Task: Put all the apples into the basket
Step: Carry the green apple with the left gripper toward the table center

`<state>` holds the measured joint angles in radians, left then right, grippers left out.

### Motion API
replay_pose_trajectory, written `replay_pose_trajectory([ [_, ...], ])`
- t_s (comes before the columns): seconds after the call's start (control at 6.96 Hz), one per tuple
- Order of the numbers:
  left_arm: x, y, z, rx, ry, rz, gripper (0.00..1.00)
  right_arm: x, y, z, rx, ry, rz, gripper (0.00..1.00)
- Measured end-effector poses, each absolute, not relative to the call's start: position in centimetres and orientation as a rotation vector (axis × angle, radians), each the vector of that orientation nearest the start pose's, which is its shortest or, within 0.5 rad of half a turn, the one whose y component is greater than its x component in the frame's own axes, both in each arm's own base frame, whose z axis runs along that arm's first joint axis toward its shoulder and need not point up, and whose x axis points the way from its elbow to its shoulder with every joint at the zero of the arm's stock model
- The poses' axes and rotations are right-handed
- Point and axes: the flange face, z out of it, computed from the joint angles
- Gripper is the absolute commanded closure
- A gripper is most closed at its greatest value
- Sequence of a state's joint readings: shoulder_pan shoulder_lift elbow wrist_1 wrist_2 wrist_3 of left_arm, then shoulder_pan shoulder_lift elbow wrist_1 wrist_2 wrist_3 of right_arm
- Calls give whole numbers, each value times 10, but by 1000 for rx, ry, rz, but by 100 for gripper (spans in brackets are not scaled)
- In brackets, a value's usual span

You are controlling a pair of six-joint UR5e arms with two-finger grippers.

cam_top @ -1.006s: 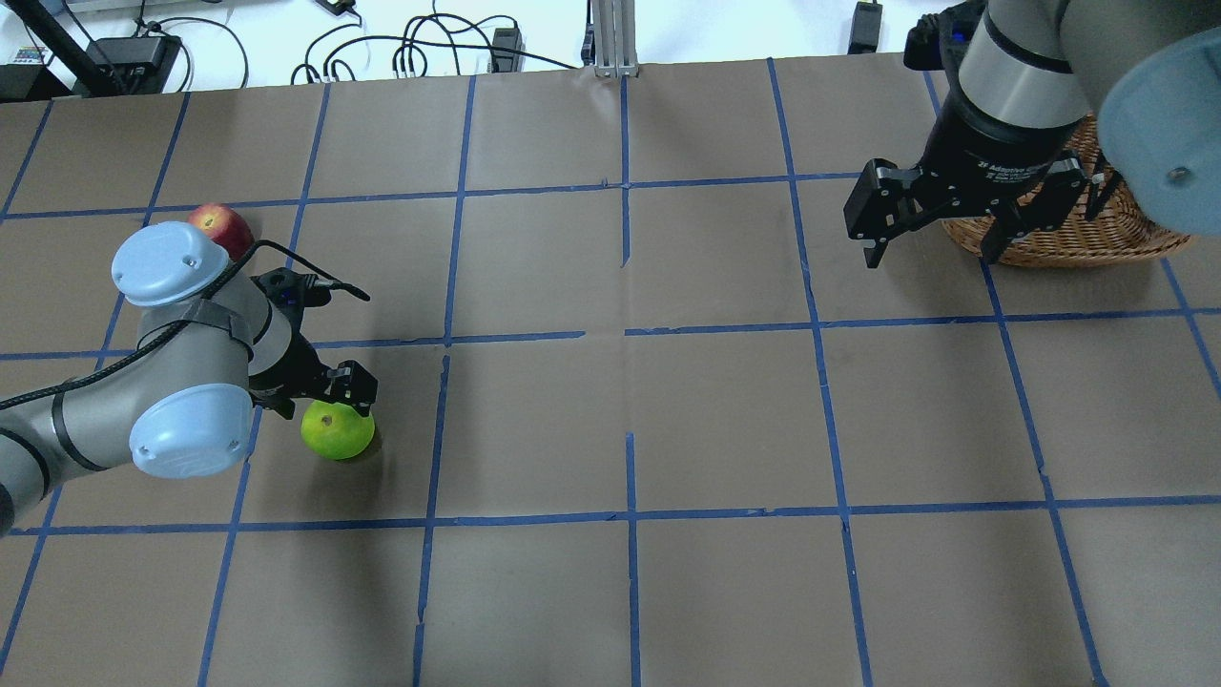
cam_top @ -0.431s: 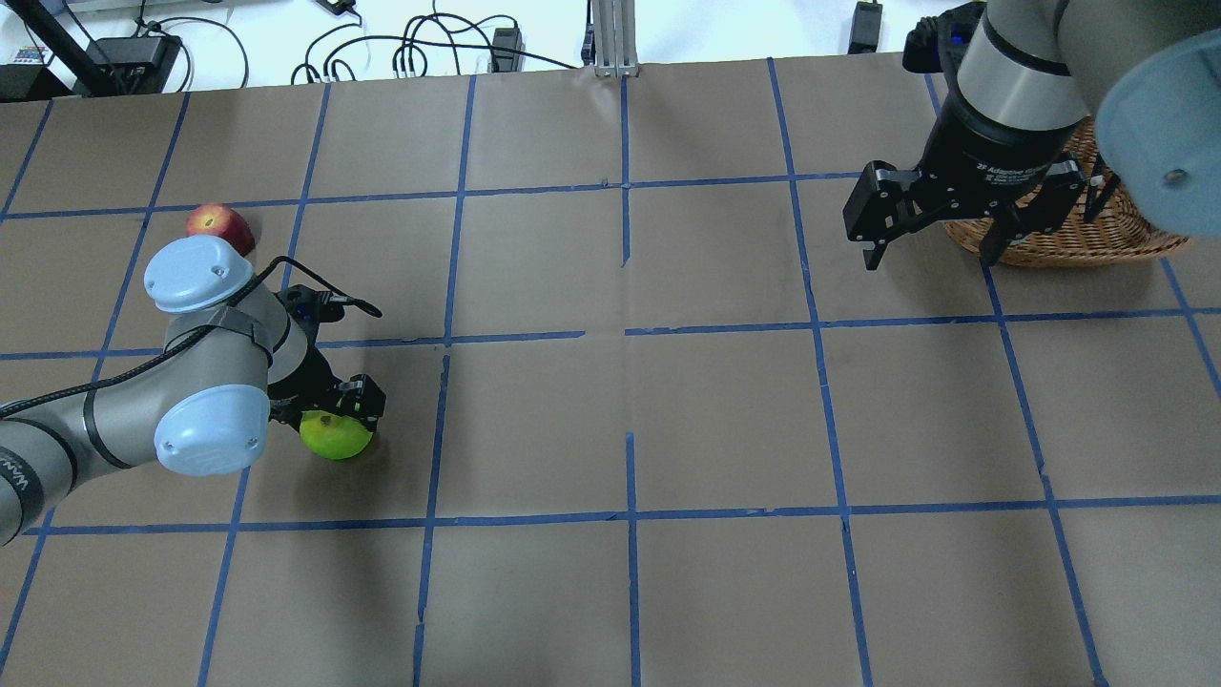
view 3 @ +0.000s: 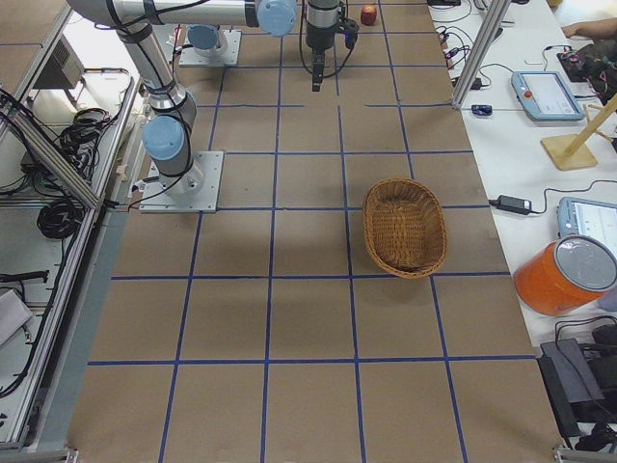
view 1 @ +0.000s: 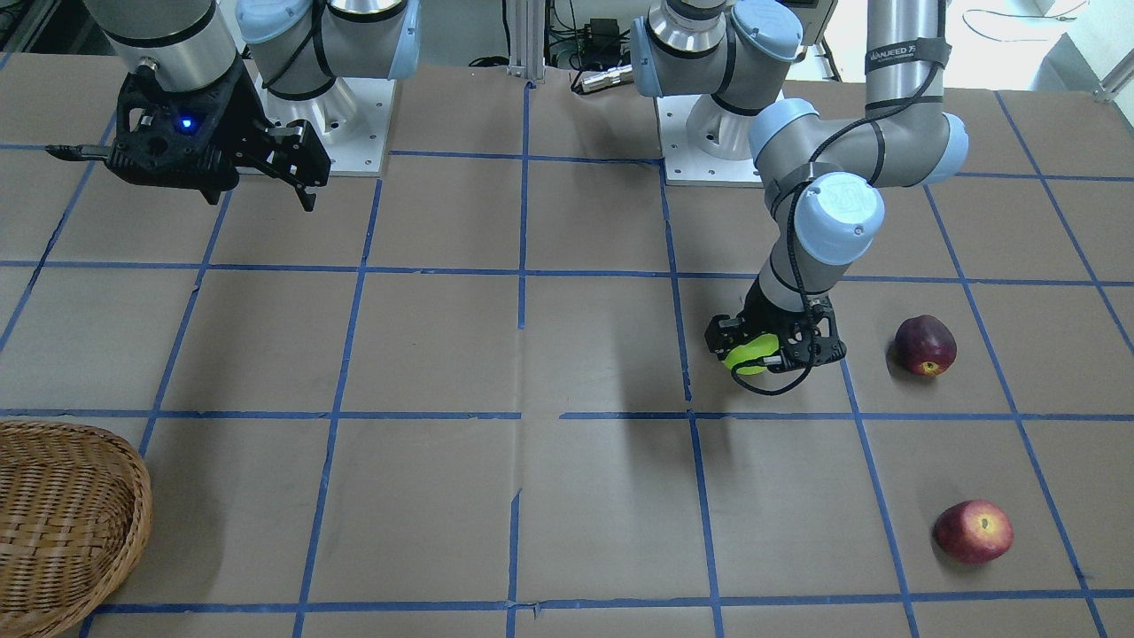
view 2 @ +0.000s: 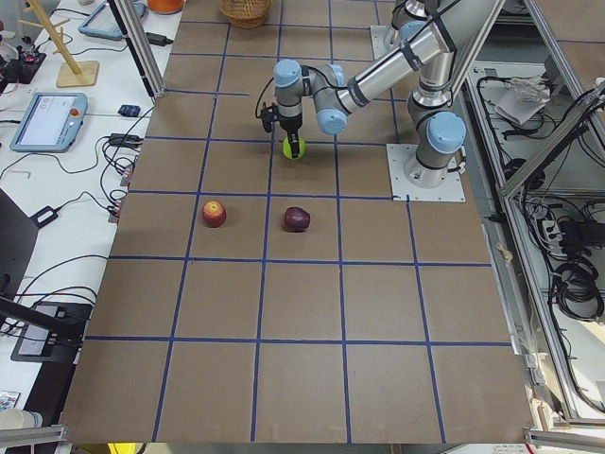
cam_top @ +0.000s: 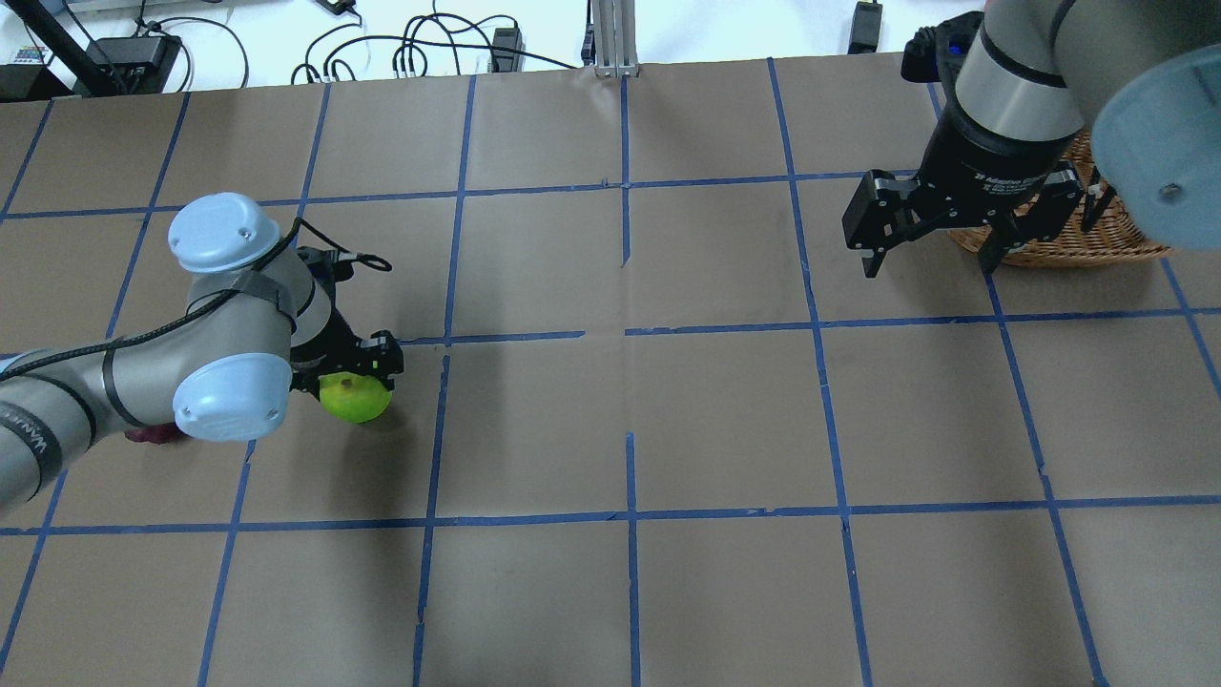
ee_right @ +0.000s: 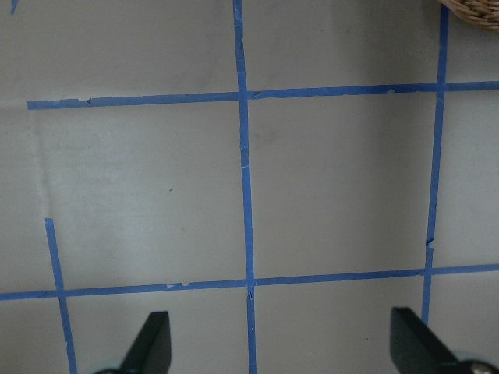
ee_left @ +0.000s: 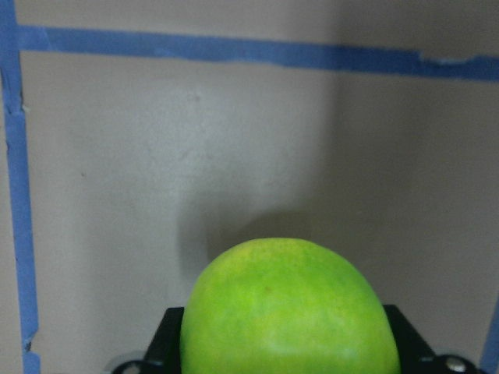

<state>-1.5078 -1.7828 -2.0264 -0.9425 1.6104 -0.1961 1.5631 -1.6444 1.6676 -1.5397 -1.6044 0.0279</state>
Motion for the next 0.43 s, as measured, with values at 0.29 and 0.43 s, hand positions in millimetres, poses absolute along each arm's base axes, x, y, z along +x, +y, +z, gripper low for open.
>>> replay_pose_trajectory([
  [0.29,-204,-539,255,-758,3095,56,84,127,-444,463,62,3170,105,0],
  [0.43,-261,-550,250,-959,3071,69,83,127,-441,458,64,3168,110,0],
])
